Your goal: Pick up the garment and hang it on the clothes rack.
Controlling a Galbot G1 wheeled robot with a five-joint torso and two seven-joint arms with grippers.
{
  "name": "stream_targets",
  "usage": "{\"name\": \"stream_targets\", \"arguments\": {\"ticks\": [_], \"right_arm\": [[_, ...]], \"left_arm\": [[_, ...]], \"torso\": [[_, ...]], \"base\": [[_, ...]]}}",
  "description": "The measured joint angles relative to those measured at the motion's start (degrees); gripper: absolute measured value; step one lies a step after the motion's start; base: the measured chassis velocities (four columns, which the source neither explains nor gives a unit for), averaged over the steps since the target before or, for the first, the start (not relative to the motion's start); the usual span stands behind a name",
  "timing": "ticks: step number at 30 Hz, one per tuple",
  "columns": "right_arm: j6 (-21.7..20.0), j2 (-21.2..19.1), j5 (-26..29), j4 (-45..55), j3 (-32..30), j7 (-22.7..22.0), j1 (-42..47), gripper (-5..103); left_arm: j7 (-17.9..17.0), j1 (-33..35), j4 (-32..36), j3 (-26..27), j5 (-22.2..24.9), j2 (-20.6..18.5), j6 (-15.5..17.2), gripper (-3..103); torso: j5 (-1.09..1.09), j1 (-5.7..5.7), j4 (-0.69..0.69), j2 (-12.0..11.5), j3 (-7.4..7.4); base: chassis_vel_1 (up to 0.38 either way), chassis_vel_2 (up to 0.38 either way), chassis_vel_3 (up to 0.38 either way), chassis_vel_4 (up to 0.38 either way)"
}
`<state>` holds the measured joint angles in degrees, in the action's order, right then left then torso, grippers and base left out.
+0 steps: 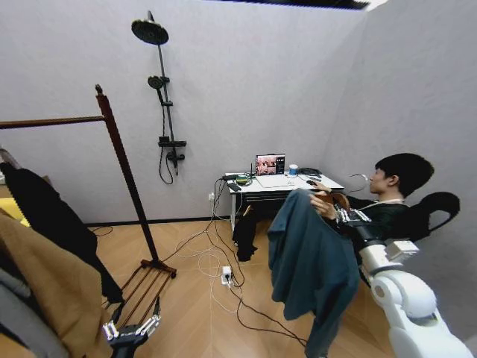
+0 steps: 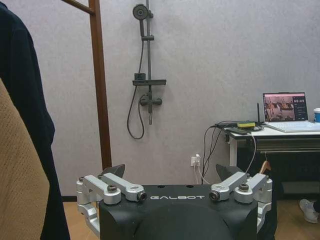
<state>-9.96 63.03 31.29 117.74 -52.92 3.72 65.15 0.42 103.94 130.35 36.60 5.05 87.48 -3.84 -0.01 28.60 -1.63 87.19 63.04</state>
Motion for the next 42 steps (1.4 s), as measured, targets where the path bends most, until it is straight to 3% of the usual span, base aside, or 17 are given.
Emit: {"name": "stream_targets", "arguments": {"ticks": [13, 18, 27, 42], "right_arm": [[2.0, 2.6, 0.7, 4.9, -2.1, -1.0, 6.5, 9], [5.7, 7.0, 0.9, 8.3, -2.9, 0.1, 12.0, 9], [9.3, 8.5, 0.2, 10.4, -3.4, 1.4, 14.0, 9], [9.5, 10.7, -1.9, 10.1, -2.4, 2.7, 14.6, 9]], "left_arm": [[0.0, 0.0, 0.0, 0.0, 0.0, 0.0, 0.0, 100], [0.0, 0.0, 0.0, 0.0, 0.0, 0.0, 0.0, 100], [0.0, 0.0, 0.0, 0.0, 0.0, 0.0, 0.0, 100], [0.0, 0.0, 0.0, 0.0, 0.0, 0.0, 0.0, 100]], "torso": [[0.01, 0.0, -0.01, 0.0, 0.0], [0.01, -0.01, -0.02, 0.0, 0.0], [0.0, -0.01, -0.01, 0.0, 0.0], [0.01, -0.02, -0.01, 0.0, -0.01]], "base": [[0.0, 0.0, 0.0, 0.0], [0.0, 0.0, 0.0, 0.0], [0.0, 0.0, 0.0, 0.0], [-0.005, 0.008, 0.006, -0.008]]}}
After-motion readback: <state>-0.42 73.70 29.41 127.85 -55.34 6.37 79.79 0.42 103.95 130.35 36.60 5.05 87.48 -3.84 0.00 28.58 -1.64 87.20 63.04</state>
